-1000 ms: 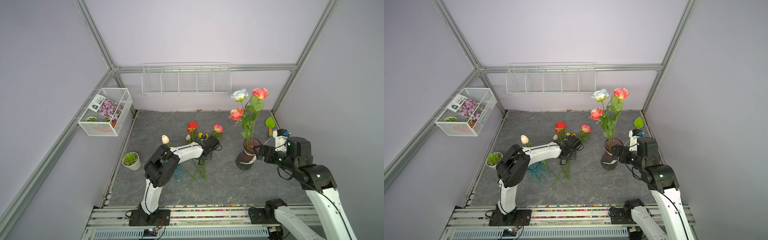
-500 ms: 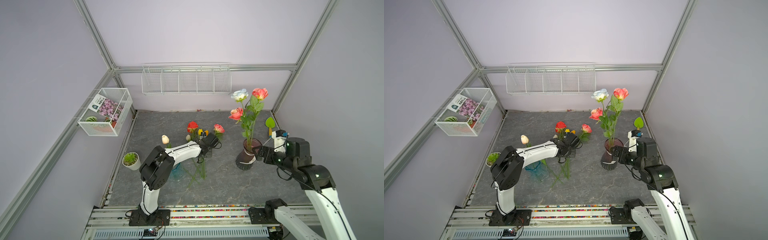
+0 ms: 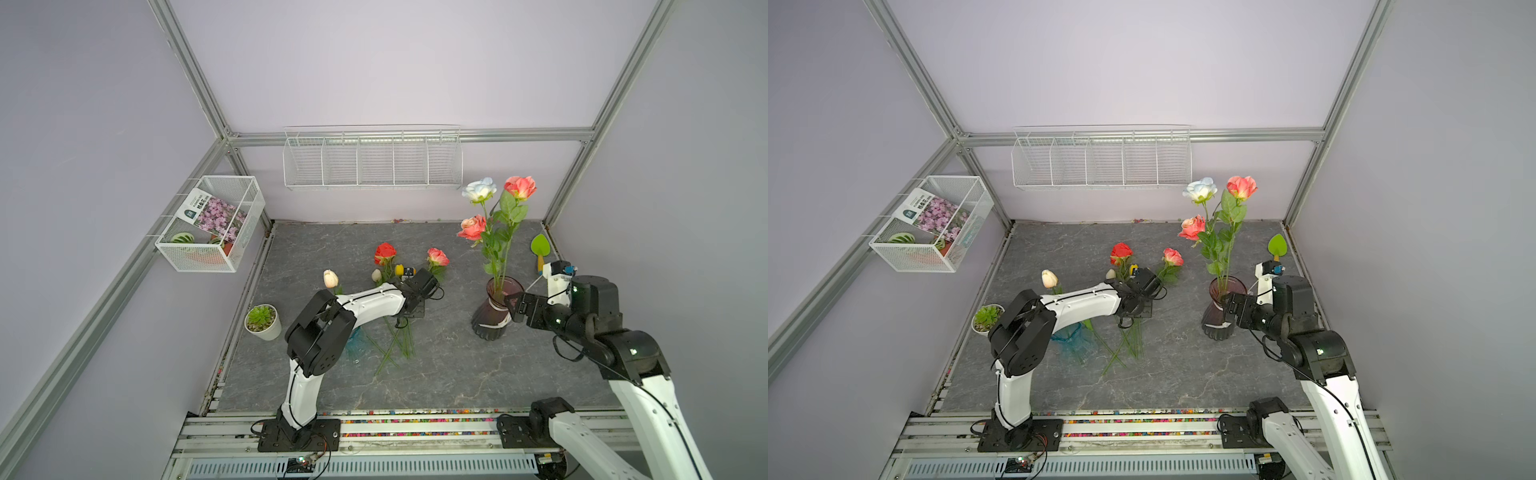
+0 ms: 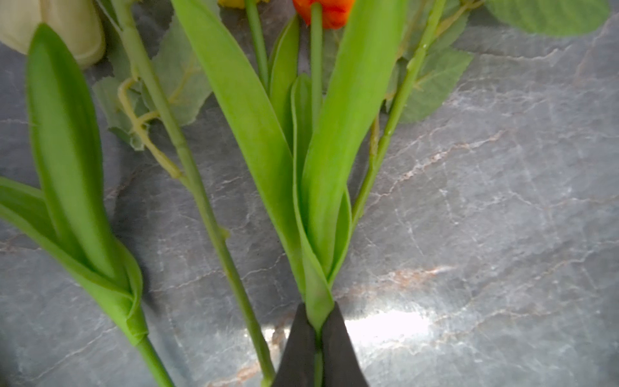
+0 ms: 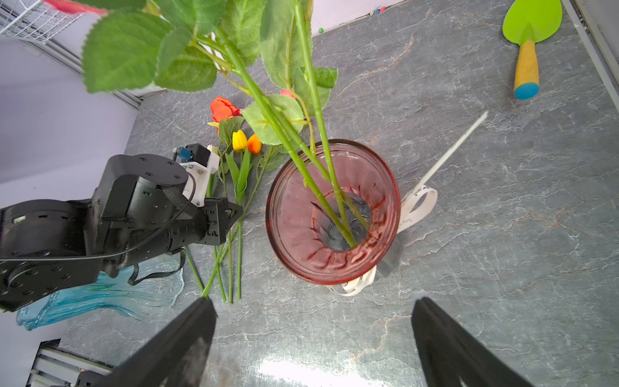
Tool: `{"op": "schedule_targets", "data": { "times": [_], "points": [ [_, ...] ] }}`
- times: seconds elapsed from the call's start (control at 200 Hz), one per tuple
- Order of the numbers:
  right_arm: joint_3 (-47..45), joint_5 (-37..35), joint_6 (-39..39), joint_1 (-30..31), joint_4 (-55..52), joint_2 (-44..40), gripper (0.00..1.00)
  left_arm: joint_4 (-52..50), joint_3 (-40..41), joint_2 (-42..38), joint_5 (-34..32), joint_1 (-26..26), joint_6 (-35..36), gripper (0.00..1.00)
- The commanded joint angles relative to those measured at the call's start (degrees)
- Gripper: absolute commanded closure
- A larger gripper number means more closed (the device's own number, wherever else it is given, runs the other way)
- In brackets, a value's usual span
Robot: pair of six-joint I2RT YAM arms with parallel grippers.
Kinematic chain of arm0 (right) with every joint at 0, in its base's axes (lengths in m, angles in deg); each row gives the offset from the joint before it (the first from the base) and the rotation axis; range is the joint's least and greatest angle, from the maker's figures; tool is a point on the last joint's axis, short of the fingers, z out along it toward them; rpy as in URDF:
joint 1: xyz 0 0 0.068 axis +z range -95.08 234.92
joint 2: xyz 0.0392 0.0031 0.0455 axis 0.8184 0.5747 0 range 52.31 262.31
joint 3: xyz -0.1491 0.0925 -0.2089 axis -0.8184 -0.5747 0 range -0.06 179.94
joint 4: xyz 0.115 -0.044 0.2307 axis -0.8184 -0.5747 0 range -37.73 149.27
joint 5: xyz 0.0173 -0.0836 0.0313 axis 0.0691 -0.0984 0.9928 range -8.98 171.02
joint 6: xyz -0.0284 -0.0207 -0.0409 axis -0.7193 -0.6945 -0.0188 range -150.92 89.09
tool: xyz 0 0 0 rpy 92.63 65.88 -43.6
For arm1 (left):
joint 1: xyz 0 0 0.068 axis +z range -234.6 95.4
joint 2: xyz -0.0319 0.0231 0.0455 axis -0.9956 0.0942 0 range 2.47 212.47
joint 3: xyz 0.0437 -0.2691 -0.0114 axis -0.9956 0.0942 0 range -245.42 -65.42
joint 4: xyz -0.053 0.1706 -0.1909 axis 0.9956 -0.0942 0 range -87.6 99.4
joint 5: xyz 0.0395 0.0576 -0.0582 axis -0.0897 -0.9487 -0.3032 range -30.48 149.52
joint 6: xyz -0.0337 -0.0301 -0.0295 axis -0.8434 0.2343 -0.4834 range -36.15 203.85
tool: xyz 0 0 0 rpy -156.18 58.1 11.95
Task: Arrange the flowers in different vases according to their variety
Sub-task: Pick up the flower at the center of the board, then insert the flower into the vase.
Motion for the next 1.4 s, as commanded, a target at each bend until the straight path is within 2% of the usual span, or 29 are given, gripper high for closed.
{"op": "schedule_targets", "data": {
  "times": [0.0,0.17,0.46,0.645,0.795,0.905,1.08,1.115,1.285,1.395],
  "points": [
    [-0.84,0.71,-0.42,-0.07,0.54,-0.71,0.04,-0.36,-0.46,-0.54,-0.18,0.21,0.23,1.00],
    [-0.53,1.85,-0.08,-0.12,0.31,-1.33,0.04,-1.72,0.08,-7.69,-1.88,0.04,0.31,1.00],
    [-2.26,10.80,0.35,-0.13,3.60,-3.76,0.02,0.14,-0.08,-27.47,-5.09,-0.48,6.39,1.00],
    [-2.96,13.27,0.37,0.02,4.06,-4.00,0.01,10.96,6.49,-44.70,-6.00,-0.41,16.33,1.00],
    [-3.61,15.64,0.64,1.30,5.33,-4.38,0.01,22.42,15.17,-57.53,-12.89,-0.44,23.89,1.00],
    [-3.56,15.29,1.02,4.84,6.08,-4.09,0.01,31.42,22.19,-63.70,-14.00,-0.33,30.36,1.00],
    [-2.83,9.92,1.63,13.09,6.40,-2.52,0.01,35.76,28.84,-69.50,-16.06,-0.32,31.93,1.00],
    [-2.92,9.05,1.95,14.49,6.67,-2.10,0.01,37.79,30.89,-70.60,-17.65,-0.34,33.00,1.00],
    [-3.27,5.16,3.25,21.43,8.74,0.45,0.01,48.29,40.75,-75.19,-18.59,-0.32,39.91,1.00],
    [-3.10,2.09,3.93,25.90,9.82,2.59,0.01,53.04,46.18,-77.48,-18.10,-0.37,41.93,1.00]
  ]
}}
